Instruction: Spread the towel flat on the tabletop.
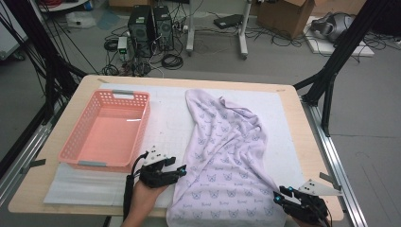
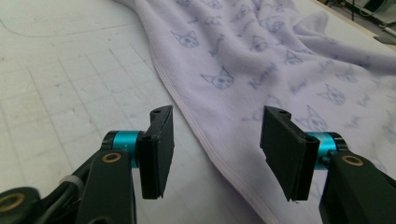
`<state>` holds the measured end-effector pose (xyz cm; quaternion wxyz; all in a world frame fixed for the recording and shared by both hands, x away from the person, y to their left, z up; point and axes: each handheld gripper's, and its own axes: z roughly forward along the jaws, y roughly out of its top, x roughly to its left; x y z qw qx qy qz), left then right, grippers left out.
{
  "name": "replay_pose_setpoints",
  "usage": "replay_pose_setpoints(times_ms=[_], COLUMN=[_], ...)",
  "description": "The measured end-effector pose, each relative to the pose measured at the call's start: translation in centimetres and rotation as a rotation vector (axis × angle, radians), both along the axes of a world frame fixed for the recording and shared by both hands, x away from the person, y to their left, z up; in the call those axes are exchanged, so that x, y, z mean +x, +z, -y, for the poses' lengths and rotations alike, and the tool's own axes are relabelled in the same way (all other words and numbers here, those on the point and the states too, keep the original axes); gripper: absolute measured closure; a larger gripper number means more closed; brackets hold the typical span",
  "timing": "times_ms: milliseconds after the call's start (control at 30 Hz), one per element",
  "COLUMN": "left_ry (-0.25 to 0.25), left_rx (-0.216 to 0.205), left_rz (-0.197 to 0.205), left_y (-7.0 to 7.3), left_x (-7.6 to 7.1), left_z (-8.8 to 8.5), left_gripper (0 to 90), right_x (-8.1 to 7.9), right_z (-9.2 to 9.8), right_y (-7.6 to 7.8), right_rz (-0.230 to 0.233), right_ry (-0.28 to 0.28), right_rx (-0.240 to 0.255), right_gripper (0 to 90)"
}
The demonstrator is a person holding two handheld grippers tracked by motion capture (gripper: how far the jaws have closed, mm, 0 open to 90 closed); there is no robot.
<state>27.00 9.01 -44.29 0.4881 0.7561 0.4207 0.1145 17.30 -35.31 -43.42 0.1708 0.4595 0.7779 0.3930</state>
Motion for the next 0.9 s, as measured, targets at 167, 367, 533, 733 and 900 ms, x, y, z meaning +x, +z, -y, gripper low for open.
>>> replay_pose_setpoints(times_ms=[167,367,533,733,900], left_ry=[0.011,0.039,0.006,-0.069,-0.022], left_rx=[0.030,0.055,0.239,0.198,0.145], left_rz=[-0.023,-0.036,0.033,0.022,-0.018], left_y=[0.0,-0.4,-0.9,-0.8,-0.9], left_x=[1.7,2.9,2.2,1.8,0.9], left_z=[1.4,2.5,4.6,4.7,2.6], left_gripper=[44.0,42.4,44.9,84.3,85.4], right_x=[-0.2,-0.3,-0.4,0.3,0.8], right_z=[1.0,2.6,2.9,2.6,2.2], right_y=[0.2,0.4,0.1,-0.1,-0.5], right_rz=[0.028,0.048,0.040,0.040,0.026], right_ry=[-0.033,-0.105,-0.123,-0.141,-0.143], right_rx=[0.050,0.111,0.112,0.108,0.093], right_gripper=[54.7,52.9,52.9,53.5,54.0])
